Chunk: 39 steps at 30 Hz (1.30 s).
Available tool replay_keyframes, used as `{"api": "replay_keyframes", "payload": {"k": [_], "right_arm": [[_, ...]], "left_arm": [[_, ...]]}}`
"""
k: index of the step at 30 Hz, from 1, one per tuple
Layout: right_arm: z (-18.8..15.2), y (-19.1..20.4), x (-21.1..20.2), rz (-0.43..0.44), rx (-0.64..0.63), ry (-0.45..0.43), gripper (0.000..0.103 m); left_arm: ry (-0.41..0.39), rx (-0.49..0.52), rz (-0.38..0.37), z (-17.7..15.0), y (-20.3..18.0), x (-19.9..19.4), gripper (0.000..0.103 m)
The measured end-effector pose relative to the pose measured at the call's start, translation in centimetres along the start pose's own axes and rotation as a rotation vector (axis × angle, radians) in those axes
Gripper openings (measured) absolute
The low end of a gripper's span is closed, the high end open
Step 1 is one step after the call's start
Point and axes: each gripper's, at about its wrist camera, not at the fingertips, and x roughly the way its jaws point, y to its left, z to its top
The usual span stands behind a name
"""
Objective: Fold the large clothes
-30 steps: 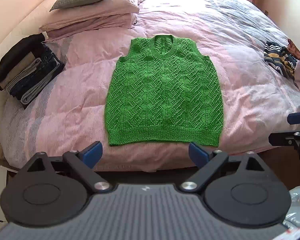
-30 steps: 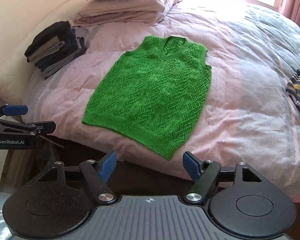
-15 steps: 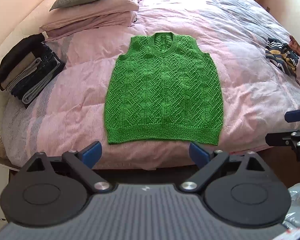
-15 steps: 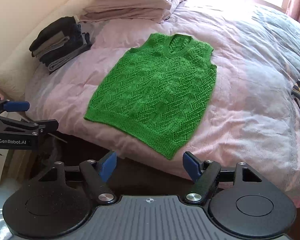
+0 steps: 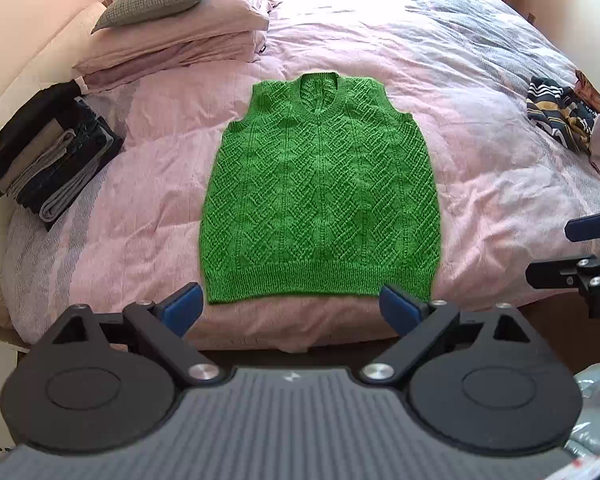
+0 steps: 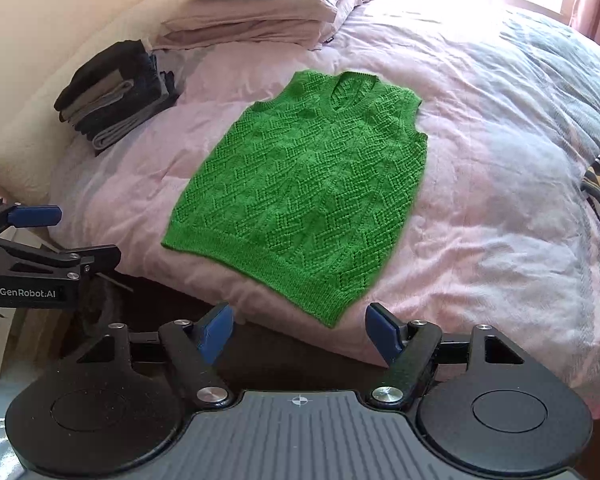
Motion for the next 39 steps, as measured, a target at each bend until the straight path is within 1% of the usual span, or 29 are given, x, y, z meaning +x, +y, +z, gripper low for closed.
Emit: {"api": "replay_keyframes", "payload": {"k": [5,9,12,16,19,24,27,29,31,32,33,34,36,37,39], "right_arm": [[1.0,-0.8,0.3,-0.006,0.012,-0.006,0.070],[2.2,-0.7,1.1,-0.010,0.002,-0.002,0.070],[3.1,-0.2,2.2,-0.011,-0.021,0.010,0.070],[4.4,-0.1,3.6,-0.010,-0.029,-0.002,0.070],[5.8,-0.7,5.1,-0.034,-0.014,-0.009,0.070],[8.5,-3.8,7.8,-0.067,0.086,-0.007,0.070],[10.6,-6.4,10.5,-0.099,0.170,0.008,0.070],[11.6,-8.6,13.5,-0.113,0.216,0.028,0.070],[12.2,-11.2,17.4,-0.156,0.285,0.101,0.070],[12.5,-12.3,19.1,-0.161,0.314,0.126,0.068],[12.7,-13.2,20.4,-0.161,0.344,0.131,0.065],[13.0,-14.0,21.5,-0.166,0.372,0.126,0.064],[14.0,-15.0,23.2,-0.149,0.395,0.094,0.064],[14.6,-15.5,23.9,-0.146,0.393,0.072,0.064],[16.2,-16.4,25.3,-0.152,0.359,0.034,0.064]], "left_arm": [[-0.023,-0.005,-0.002,1.1,0.2,0.3,0.095],[-0.033,-0.025,0.004,1.7,1.0,0.9,0.096],[-0.029,-0.049,0.007,1.9,2.6,1.7,0.096],[-0.038,-0.085,-0.009,2.7,5.1,3.1,0.096],[-0.044,-0.075,-0.022,4.2,6.6,5.0,0.096],[-0.029,-0.010,-0.071,8.6,8.3,10.1,0.095],[-0.034,0.054,-0.106,12.0,9.0,13.8,0.095],[-0.033,0.096,-0.125,14.1,9.4,16.6,0.095],[-0.015,0.139,-0.157,16.2,9.9,19.8,0.093],[-0.004,0.162,-0.174,17.2,10.1,21.7,0.093],[0.012,0.185,-0.183,18.2,10.3,23.5,0.092],[0.016,0.210,-0.204,19.2,10.4,25.2,0.090],[0.013,0.269,-0.247,21.2,10.4,28.6,0.085],[0.008,0.295,-0.262,22.2,10.3,30.2,0.084],[-0.017,0.343,-0.291,24.2,10.2,33.2,0.077]]}}
